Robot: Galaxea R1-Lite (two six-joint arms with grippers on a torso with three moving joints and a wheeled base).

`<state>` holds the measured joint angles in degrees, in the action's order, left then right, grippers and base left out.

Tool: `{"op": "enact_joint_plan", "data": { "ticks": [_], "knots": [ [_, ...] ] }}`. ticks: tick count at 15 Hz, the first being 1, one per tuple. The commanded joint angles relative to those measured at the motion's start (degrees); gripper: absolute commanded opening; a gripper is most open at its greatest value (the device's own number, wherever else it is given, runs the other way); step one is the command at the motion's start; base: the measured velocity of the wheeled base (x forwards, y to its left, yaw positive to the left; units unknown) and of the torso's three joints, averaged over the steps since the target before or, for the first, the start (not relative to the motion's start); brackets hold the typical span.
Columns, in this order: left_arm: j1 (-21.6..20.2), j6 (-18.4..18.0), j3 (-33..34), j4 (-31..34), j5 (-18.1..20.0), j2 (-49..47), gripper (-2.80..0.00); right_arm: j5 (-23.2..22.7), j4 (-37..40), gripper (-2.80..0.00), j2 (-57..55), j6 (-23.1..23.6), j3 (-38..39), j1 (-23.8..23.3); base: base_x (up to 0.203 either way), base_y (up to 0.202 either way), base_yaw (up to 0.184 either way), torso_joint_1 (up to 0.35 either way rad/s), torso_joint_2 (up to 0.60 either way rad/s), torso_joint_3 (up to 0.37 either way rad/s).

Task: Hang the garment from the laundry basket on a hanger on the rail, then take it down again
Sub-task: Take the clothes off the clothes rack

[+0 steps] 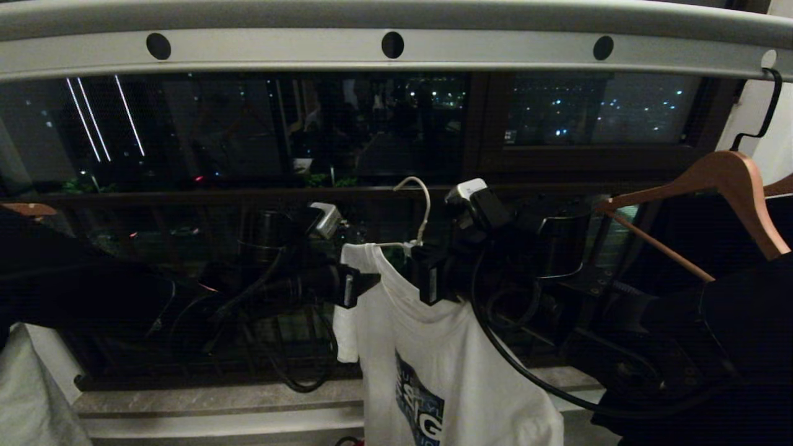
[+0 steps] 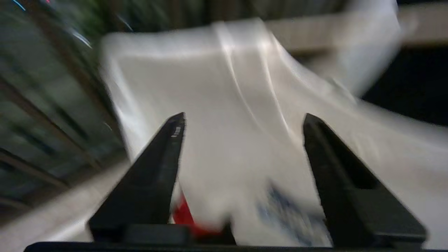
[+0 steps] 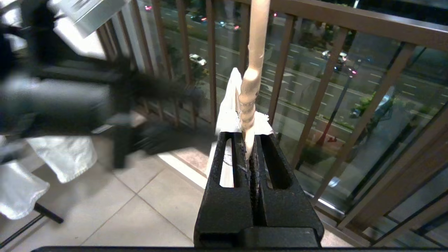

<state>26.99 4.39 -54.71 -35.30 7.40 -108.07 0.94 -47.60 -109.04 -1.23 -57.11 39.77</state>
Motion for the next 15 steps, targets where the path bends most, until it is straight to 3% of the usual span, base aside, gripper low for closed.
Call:
{"op": "enact_joint_plan", "data": {
  "ticks": [1,3,5,8,15],
  "knots": [
    [1.43,1.16,0.46,-8.50,-5.30,-3.49,0.00,0.03,-0.30,-2.80,0.23,-0.09,0.23,0.68,0.000,0.000,0.000,0.000,0.00,0.000],
    [1.75,1.21,0.41,-8.76,-6.28,-4.29,0.00,0.03,-0.29,-2.80,0.38,-0.03,0.34,1.02,0.000,0.000,0.000,0.000,0.00,0.000],
    [1.70,0.56,-0.31,-8.90,-9.75,-5.22,0.00,0.03,-0.30,-2.80,0.51,0.00,0.34,1.02,0.000,0.000,0.000,0.000,0.00,0.000],
    [0.56,-0.70,-0.40,-8.90,-9.95,-4.83,0.00,0.12,-0.30,-2.80,0.59,0.00,0.25,1.00,0.000,0.000,0.000,0.000,0.00,0.000],
    [0.13,0.04,1.43,-8.38,-9.07,1.00,0.00,0.29,-0.30,-2.80,0.06,-0.07,-0.19,0.75,0.000,0.000,0.000,0.000,0.00,0.000]
  ]
}}
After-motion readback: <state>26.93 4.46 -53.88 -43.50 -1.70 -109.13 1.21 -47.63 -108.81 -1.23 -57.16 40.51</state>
